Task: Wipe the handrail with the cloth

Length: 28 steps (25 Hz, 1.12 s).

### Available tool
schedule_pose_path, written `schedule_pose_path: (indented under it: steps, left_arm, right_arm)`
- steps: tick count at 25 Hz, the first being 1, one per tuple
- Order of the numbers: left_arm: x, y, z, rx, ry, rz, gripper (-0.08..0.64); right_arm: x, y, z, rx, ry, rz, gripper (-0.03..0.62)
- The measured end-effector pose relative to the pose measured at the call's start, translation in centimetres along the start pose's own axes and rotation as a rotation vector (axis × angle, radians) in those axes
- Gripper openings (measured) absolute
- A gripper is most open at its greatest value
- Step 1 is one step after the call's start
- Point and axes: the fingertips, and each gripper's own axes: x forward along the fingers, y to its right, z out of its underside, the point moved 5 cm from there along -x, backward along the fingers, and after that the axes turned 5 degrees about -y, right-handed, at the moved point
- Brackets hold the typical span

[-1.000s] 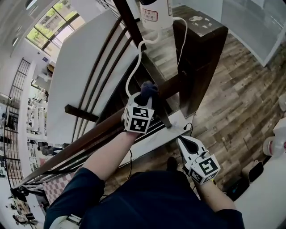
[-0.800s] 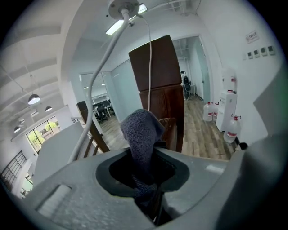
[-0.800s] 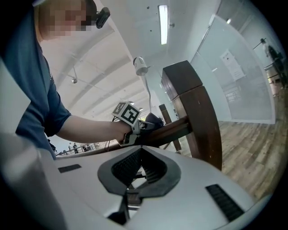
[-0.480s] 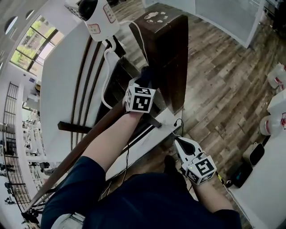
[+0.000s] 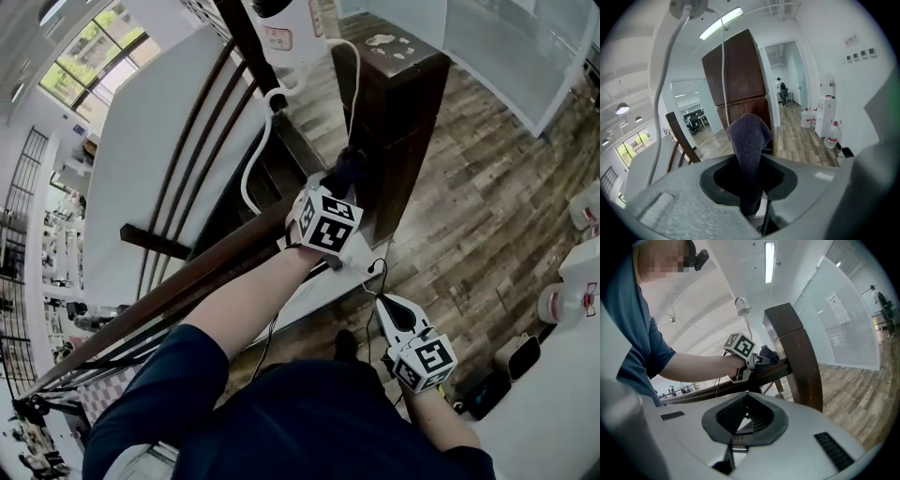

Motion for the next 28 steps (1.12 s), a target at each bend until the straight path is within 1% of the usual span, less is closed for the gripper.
schedule_pose_path:
  steps: [3, 5, 9, 12, 18, 21, 25, 28]
  left_arm:
    - [-2.5, -0.8, 2.6, -0.02, -0.003, 0.01, 0.092]
    - [-4.6, -1.8, 4.8, -0.049, -0.006, -0.003, 0.091]
    - [-8.8, -4.4, 9.5, -0.125, -0.019, -0.069, 0.092]
    - [-12.2, -7.0, 13.0, -0.178, -0.032, -0.111, 0.092]
    - [-19.1, -12.7, 20.3, -0.305, -0.069, -0.259, 0.092]
    - [-22.8, -15.5, 24.6, -0.361, -0.093, -0.342, 0.092]
    - [-27.9, -18.5, 30.3, -0.43, -0.124, -0.43, 0.092]
    - [-31.3, -20.1, 33.7, -0.465, -0.146, -0.486, 0.092]
  right_arm:
    - [2.5, -1.8, -0.7, -0.034, -0.013, -0.06, 0.011]
    - [4.1, -3.3, -0.8, -0.06, -0.031, -0.111, 0.011]
    - [6.8, -6.6, -0.2, -0.107, -0.08, -0.228, 0.011]
    - [8.4, -10.5, 0.4, -0.13, -0.111, -0.287, 0.011]
    - [11.7, -17.2, 0.8, -0.206, -0.185, -0.439, 0.011]
    - [13.3, -20.7, 1.3, -0.245, -0.214, -0.515, 0.011]
    - [14.9, -25.4, 2.2, -0.279, -0.239, -0.588, 0.011]
    - [15.5, -28.7, 2.8, -0.302, -0.252, -0.64, 0.011]
